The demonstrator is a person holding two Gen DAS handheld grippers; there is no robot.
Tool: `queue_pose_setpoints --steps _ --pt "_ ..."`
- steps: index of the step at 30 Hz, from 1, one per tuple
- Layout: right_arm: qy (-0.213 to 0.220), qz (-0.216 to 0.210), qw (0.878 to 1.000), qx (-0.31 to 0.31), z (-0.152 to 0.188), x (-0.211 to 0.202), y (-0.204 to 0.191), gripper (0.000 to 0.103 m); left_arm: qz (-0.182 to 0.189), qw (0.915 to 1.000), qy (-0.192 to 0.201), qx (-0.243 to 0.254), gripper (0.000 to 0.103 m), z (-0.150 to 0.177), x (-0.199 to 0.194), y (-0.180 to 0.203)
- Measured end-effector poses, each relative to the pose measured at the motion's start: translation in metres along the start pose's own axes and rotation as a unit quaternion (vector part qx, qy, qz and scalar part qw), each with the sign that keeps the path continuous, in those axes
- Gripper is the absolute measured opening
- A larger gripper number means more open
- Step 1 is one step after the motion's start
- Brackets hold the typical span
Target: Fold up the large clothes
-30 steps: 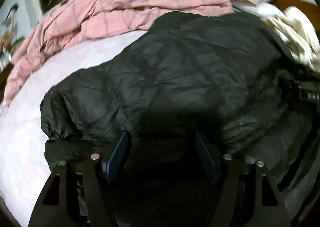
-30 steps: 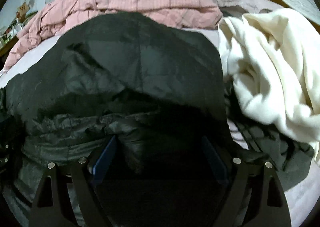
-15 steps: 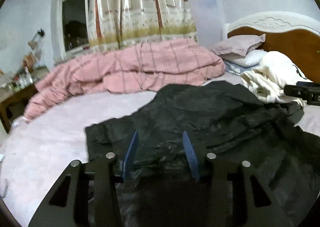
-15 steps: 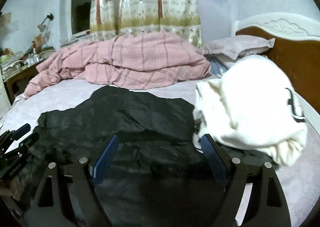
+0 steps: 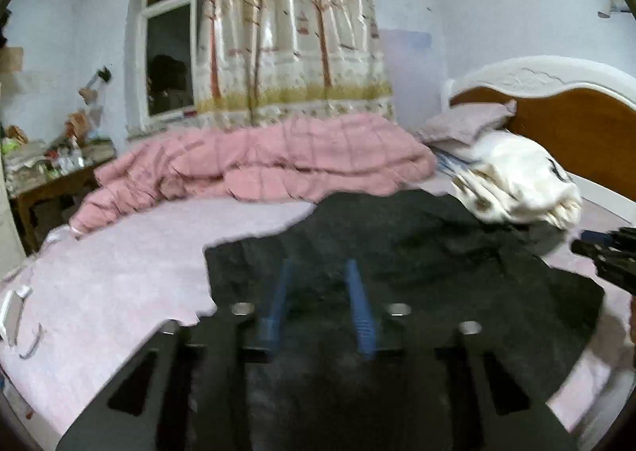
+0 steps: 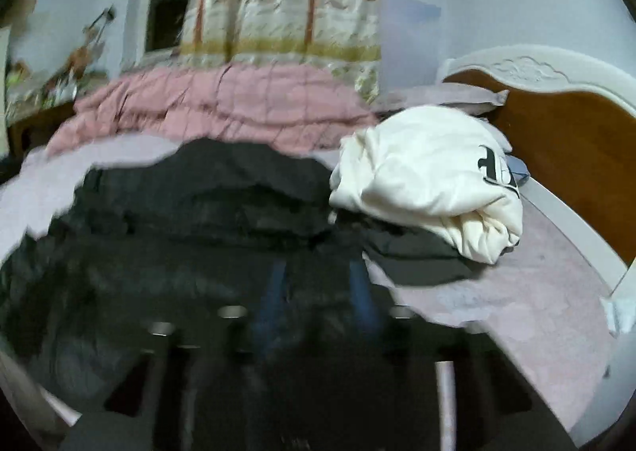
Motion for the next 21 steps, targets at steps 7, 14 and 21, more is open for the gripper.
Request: queue_pose_setpoints --steps 7,14,21 --pt "0.014 0.032 0.997 0.072 0.022 -0.016 0.024 0.015 -0.012 0.9987 -0.039 -0.030 0.011 0.046 -0.015 0.002" --pt "-0.046 0.054 0.996 0.054 0.052 -0.005 0.058 0.015 -0.043 0.9964 -0.066 -0.031 0.012 0.068 -0.019 -0.028" --pt "-0.091 0.023 0.976 0.195 0.086 -0.012 0.133 0.015 -0.028 0.9882 -0.126 -0.081 0.034 0.102 -0.035 -0.059"
Point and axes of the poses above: each gripper's, at about its wrist camera, not at the fingertips, and x roughly the way its jaws point, y to its right, z to its underside, the point moved 2 cm from there along x, roughly the way its jaws point, and after that the axes turned 15 degrees about y, right-handed, at the moved point
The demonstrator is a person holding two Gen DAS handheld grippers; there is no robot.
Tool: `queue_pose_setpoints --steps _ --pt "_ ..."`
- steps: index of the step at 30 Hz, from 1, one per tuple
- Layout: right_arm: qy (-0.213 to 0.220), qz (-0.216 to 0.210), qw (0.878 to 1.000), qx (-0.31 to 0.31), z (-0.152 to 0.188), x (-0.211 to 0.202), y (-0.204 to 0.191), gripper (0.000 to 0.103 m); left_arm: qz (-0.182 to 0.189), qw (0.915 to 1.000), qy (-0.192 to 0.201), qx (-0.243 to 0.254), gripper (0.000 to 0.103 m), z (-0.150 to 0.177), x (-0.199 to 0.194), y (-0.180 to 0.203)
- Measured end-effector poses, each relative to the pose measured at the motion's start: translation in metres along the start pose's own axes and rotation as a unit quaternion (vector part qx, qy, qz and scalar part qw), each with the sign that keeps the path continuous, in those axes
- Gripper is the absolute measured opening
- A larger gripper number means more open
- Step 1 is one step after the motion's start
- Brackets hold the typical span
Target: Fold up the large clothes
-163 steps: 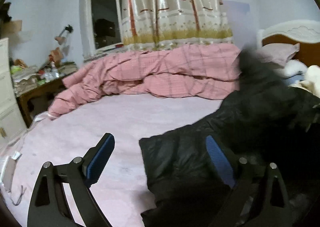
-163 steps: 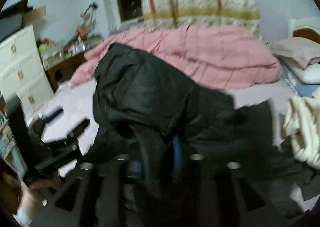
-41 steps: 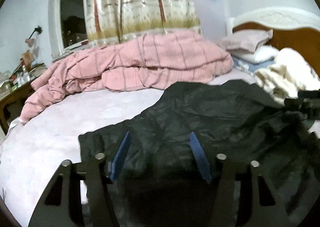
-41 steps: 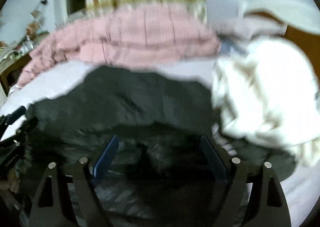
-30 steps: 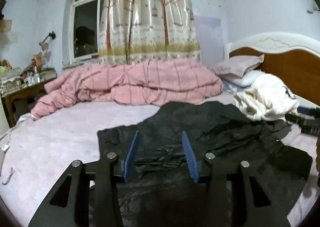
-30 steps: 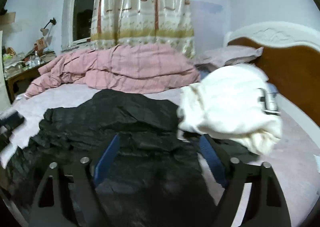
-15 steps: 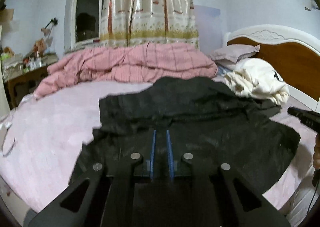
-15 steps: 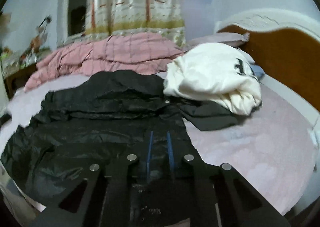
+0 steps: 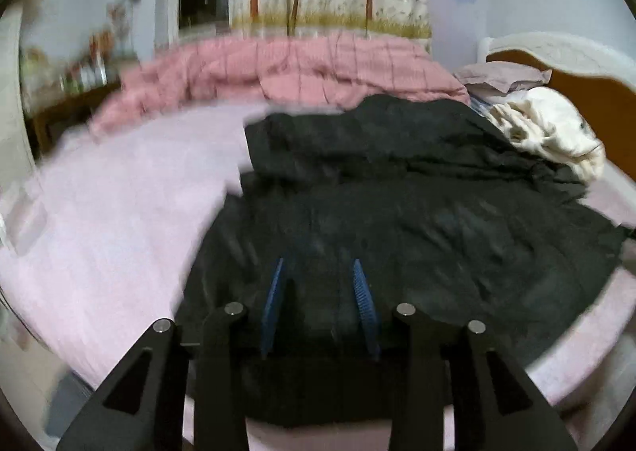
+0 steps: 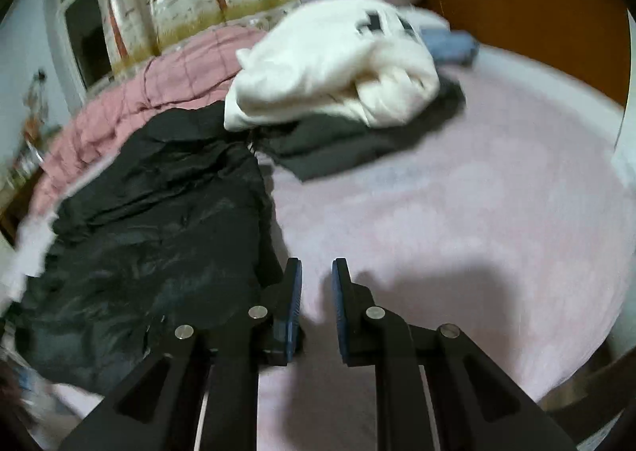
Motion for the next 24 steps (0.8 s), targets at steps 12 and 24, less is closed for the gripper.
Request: queue_pose_setpoints --steps 12,24 --pt "-0.031 -0.090 0.994 0.052 0.028 -0.012 -0.018 0.053 -0.035 0.9961 -0.011 -0.081 0.055 0.040 -0.040 -0.024" --pt "-0.048 -0.112 0.992 0.017 0.041 0.000 -0.060 0.059 -0.007 0.9785 -0.038 -0.203 0.072 0.056 -0.042 -0.052"
Point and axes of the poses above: each gripper's, at about its wrist camera, not at the fingertips, and x roughly the way its jaws point, y to its right, z to its underside, the point moved 2 cm from there along x, roughly the way its jaws point, and after that the axes turned 15 degrees about y, right-handed, at the moved point
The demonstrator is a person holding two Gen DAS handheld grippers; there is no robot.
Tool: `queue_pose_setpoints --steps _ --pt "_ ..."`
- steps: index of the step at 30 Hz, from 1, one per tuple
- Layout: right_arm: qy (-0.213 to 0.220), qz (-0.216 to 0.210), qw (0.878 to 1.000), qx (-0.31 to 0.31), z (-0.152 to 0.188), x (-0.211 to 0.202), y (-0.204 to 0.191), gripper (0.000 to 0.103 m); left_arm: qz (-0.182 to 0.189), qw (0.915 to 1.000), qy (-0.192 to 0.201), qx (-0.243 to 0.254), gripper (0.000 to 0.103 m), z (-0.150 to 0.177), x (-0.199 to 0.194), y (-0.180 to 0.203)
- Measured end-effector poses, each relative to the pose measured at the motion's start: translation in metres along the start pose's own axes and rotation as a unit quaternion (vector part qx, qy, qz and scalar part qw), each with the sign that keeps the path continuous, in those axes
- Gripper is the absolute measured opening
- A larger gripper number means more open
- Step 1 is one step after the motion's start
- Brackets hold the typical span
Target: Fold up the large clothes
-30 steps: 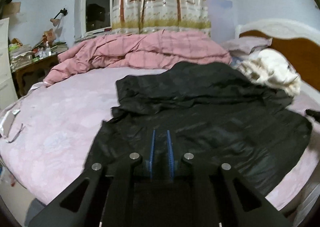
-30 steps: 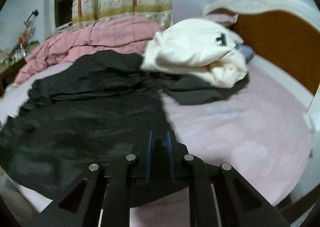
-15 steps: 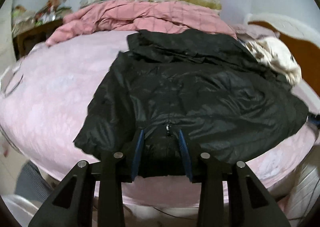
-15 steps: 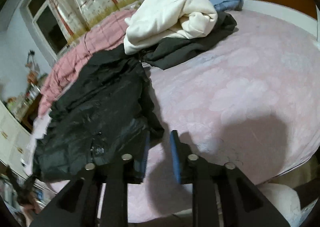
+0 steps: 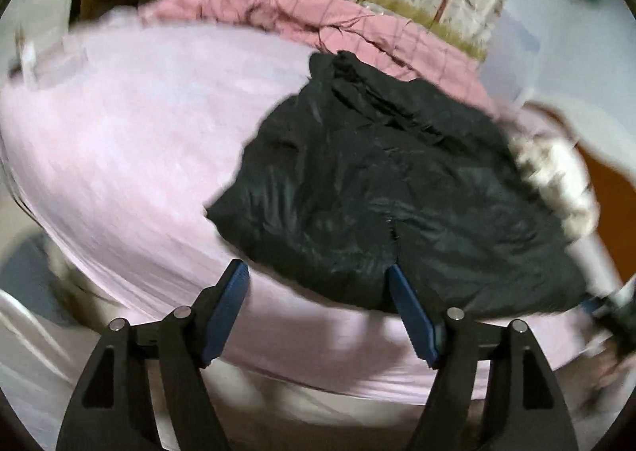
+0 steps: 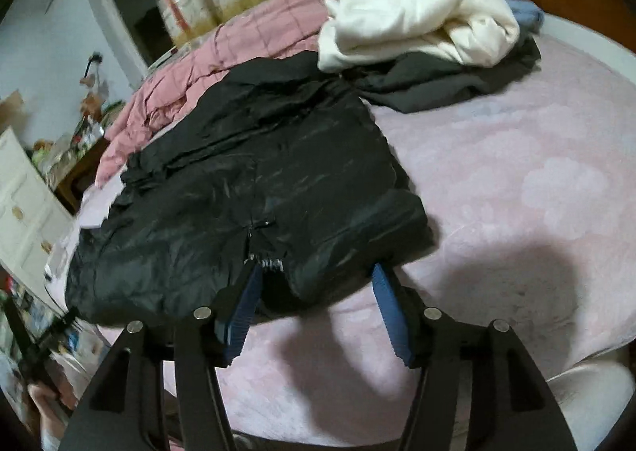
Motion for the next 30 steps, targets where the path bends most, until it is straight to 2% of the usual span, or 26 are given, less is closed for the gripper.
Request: queue_pose_setpoints --steps 3,5,7,8,9,10,11,12,13,14,15,16,17,19,20,22,23,26,30 --pt "0.011 0.013 1.000 0.006 -0.001 -0.001 0.003 0.059 0.052 0.9972 -0.010 -0.053 0.072 0.001 0.003 -0.002" --pt "0.019 0.026 0.999 0.016 -0.002 -0.004 0.007 0.059 0.058 0.9971 -0.005 -0.049 0.072 -0.002 0.006 0.003" --pt "0.019 0.018 0.999 0.028 -0.003 -0.005 0.011 0.062 0.047 0.9986 -0.004 -0.024 0.070 -0.004 0.014 0.010" --pt "0.014 0.013 0.999 0.030 -0.003 -0.002 0.011 0.064 0.036 0.9994 -0.001 -0.004 0.062 -0.007 0.020 0.013" --pt "0.008 0.009 1.000 0.028 -0.002 0.002 0.009 0.064 0.031 0.9995 -0.001 0.008 0.049 -0.010 0.026 0.016" --pt "-0.001 0.004 1.000 0.025 -0.001 0.007 0.007 0.065 0.039 0.9992 -0.001 0.009 0.042 -0.012 0.028 0.016" --pt "-0.014 -0.009 0.999 0.027 -0.001 0.012 0.004 0.066 0.050 0.9987 -0.001 0.009 0.028 -0.014 0.032 0.020" --pt "-0.019 -0.016 0.999 0.031 0.000 0.015 0.003 0.066 0.058 0.9982 -0.002 0.016 0.019 -0.015 0.034 0.024" --pt "-0.018 -0.020 0.999 0.034 -0.001 0.016 0.002 0.066 0.062 0.9977 0.000 0.026 0.018 -0.014 0.035 0.027" --pt "-0.017 -0.022 0.999 0.034 -0.002 0.018 0.001 0.059 0.060 0.9975 0.005 0.038 0.017 -0.014 0.035 0.029" --pt "-0.015 -0.017 0.999 0.033 -0.003 0.019 0.001 0.046 0.059 0.9975 0.007 0.039 0.016 -0.015 0.035 0.029" --pt "-0.011 -0.008 0.999 0.035 -0.003 0.018 0.004 0.013 0.064 0.9974 0.009 0.032 0.015 -0.016 0.032 0.028" --pt "0.000 -0.012 0.999 0.049 -0.004 0.014 0.006 0.008 0.068 0.9973 0.014 0.024 0.014 -0.019 0.028 0.026" --pt "0.044 -0.025 0.998 0.045 -0.009 -0.005 -0.001 0.004 0.072 0.9966 0.031 0.025 0.012 -0.029 0.014 0.028" --pt "0.074 -0.026 0.997 0.016 -0.013 -0.020 -0.012 0.003 0.073 0.9961 0.040 0.029 0.012 -0.035 0.005 0.032" --pt "0.103 -0.033 0.994 0.000 -0.017 -0.041 -0.027 0.003 0.061 0.9955 0.062 0.038 0.012 -0.047 -0.015 0.037" --pt "0.115 -0.050 0.992 0.014 -0.018 -0.056 -0.034 0.003 0.056 0.9949 0.074 0.039 0.012 -0.054 -0.025 0.038" --pt "0.127 -0.064 0.988 0.059 -0.023 -0.077 -0.039 0.003 0.058 0.9946 0.083 0.022 0.012 -0.071 -0.039 0.037" --pt "0.122 -0.039 0.991 0.034 -0.043 -0.069 -0.048 0.003 0.051 0.9962 0.064 0.030 0.013 -0.092 -0.024 0.046"
Point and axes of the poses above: each gripper's, at about its wrist camera, not at the fingertips, and x roughly the way its jaws point, y to its right, z to its underside, the point moved 2 cm from there along x, roughly the way its jaws point, and after that the axes turned 15 degrees about y, right-handed, at the moved point
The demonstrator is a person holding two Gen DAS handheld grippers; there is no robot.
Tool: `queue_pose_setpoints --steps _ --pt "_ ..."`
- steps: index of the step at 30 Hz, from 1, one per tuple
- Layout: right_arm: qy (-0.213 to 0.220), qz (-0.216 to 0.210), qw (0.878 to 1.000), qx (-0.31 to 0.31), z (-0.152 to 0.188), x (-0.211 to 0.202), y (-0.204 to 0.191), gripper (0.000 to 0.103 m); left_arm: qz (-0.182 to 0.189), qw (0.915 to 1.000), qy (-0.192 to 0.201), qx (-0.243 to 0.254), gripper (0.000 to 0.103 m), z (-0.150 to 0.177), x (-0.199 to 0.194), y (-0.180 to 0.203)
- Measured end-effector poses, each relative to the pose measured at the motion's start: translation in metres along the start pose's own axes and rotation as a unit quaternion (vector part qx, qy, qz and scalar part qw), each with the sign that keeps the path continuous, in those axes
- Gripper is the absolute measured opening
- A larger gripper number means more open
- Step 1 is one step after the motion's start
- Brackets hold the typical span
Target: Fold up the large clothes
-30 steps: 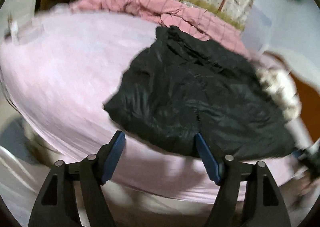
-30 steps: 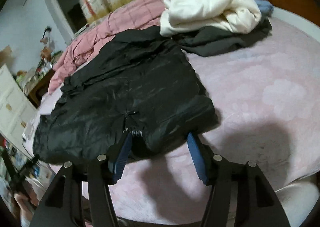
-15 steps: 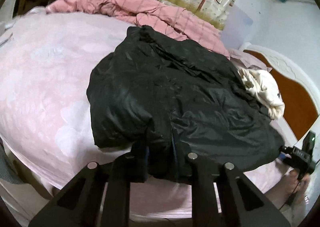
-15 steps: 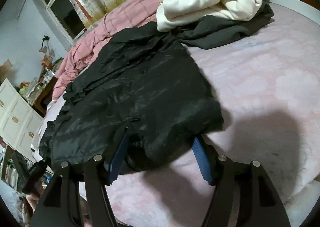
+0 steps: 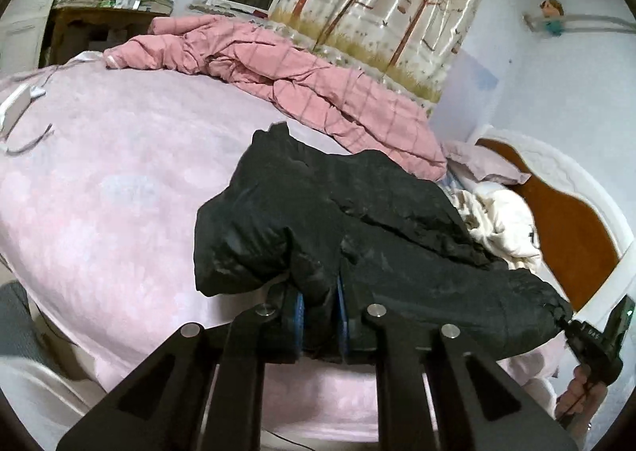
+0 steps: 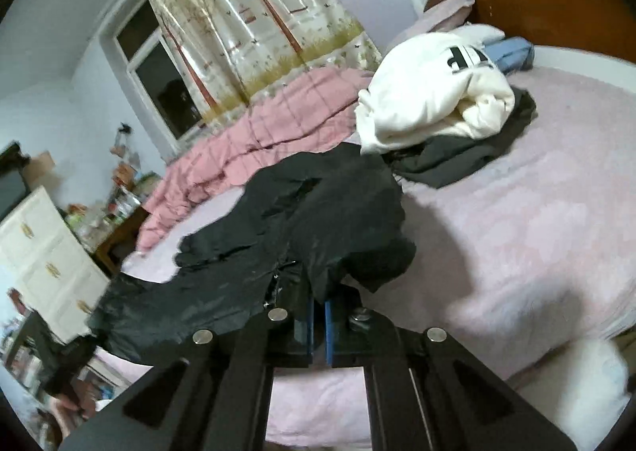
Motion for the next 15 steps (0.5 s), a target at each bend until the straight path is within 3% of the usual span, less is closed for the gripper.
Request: queue_pose_setpoints --steps 6,11,15 --pt "0.007 0.030 0.999 -0.043 -0.036 0.076 -0.018 0.003 -0.033 0.9984 -0.016 -0.043 0.014 -0.031 0.077 -0.001" --pt "0.013 0.046 0.997 -0.066 -0.075 0.164 -0.036 0.003 -0.050 0.9984 -0.024 -0.010 0.014 -0.076 0.163 0.002" --pt "0.028 0.081 0.993 -0.083 -0.093 0.227 -0.045 0.003 -0.080 0.9954 -0.017 0.051 0.010 -0.109 0.229 0.011"
Point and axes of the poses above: each gripper's, at about its wrist camera, not at the fingertips, and x roughly the way its jaws point, y to its right, z to its underside, the point moved 2 cm from there along x, roughly the way its jaws point, and after that the axes turned 15 degrees about y, right-handed, at the moved point
